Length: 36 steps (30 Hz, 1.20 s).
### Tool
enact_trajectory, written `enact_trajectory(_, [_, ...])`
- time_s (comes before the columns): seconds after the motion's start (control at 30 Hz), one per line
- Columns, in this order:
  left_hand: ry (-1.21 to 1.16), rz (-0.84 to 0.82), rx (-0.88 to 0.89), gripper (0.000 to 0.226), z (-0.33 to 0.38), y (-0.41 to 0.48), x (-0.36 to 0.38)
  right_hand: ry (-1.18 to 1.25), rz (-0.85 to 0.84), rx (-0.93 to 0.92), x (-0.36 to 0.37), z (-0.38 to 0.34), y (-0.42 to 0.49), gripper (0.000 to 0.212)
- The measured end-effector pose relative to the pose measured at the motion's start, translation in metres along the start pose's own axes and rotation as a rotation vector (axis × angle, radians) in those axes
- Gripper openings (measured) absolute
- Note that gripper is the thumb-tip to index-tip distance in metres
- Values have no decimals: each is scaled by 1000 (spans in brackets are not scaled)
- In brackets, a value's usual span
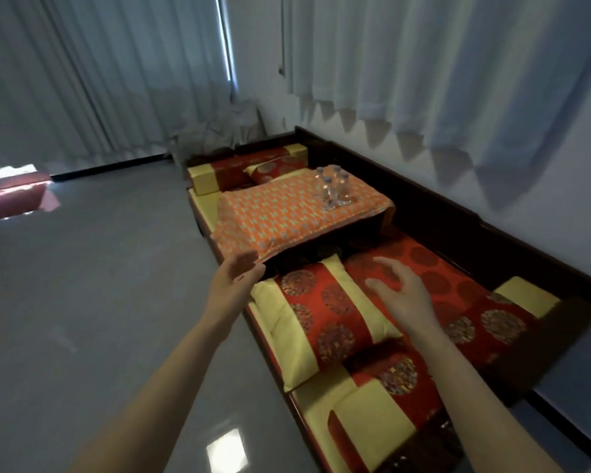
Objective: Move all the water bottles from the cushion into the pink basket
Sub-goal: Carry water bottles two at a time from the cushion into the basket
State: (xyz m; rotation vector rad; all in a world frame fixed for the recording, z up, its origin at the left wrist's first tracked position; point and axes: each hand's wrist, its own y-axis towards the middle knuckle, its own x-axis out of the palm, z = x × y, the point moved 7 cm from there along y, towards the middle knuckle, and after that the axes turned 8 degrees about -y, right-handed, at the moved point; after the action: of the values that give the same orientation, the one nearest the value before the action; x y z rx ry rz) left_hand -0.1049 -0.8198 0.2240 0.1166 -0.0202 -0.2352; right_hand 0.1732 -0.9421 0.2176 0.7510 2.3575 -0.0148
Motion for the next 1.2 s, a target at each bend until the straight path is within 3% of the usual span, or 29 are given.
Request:
enact_trajectory(0.3, [166,117,-6,32,-14,61,-114,-68,-114,-71,121,-61,68,44])
enact_trajectory(0.87, [250,168,-99,39,-52,349,-257,-52,-225,-60,347,-135,316,43])
enact_trajectory(1.03, [239,162,-118,40,-73,449,-312,-84,-145,-84,403,-164,388,43])
enact_trajectory(1.2, [249,-19,-101,35,-91,578,-320,-105,21,57,431,-165,449,43])
